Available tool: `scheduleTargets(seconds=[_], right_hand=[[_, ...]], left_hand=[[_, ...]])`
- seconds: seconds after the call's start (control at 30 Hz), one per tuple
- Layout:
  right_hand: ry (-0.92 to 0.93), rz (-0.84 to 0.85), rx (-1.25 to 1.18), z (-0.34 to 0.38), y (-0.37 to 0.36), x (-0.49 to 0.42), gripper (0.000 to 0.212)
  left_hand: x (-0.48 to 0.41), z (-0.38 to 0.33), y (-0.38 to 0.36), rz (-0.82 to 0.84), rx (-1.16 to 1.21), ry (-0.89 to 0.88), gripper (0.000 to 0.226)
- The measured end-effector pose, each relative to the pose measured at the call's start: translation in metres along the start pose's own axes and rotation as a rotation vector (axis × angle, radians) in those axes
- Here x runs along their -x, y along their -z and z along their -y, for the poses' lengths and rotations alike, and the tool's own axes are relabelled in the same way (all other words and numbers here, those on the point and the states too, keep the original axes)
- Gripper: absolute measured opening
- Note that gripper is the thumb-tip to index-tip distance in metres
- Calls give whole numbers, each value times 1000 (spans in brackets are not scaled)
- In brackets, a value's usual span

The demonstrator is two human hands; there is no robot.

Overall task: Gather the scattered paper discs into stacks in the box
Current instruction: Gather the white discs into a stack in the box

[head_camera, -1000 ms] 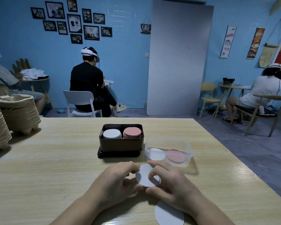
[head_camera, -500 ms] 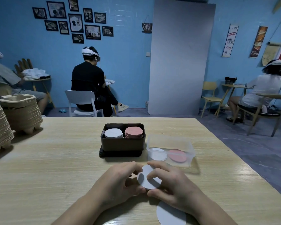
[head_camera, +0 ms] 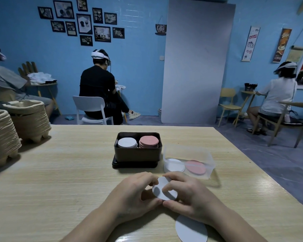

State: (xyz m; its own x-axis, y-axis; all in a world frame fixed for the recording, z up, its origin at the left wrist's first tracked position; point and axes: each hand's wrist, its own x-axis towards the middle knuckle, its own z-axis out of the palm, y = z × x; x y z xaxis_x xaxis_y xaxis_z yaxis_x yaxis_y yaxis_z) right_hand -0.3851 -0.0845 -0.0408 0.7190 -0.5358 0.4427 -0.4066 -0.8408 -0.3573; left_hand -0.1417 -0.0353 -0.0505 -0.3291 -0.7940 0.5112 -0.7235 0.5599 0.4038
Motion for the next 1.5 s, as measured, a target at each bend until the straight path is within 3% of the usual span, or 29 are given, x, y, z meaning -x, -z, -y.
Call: scheduleTargets(seconds=[0.33, 0.57, 0.67, 0.97, 1.5], right_hand=[[32, -35, 20, 3, 11, -40, 27], [18, -146, -6, 3, 20, -104, 26], [6, -173, -13, -5, 19, -140, 23], [-98, 7, 25, -22, -2, -210, 25], [-115, 175, 193, -20, -22, -239, 28]], left_hand=[[-5, 9, 35, -83, 48, -12, 37], [-19, 57, 77, -313, -228, -20, 27], [-21, 83, 82, -338, -248, 32, 30], [-15, 96, 72, -211, -233, 58, 40], [-9, 93, 69, -221, -123, 82, 44]])
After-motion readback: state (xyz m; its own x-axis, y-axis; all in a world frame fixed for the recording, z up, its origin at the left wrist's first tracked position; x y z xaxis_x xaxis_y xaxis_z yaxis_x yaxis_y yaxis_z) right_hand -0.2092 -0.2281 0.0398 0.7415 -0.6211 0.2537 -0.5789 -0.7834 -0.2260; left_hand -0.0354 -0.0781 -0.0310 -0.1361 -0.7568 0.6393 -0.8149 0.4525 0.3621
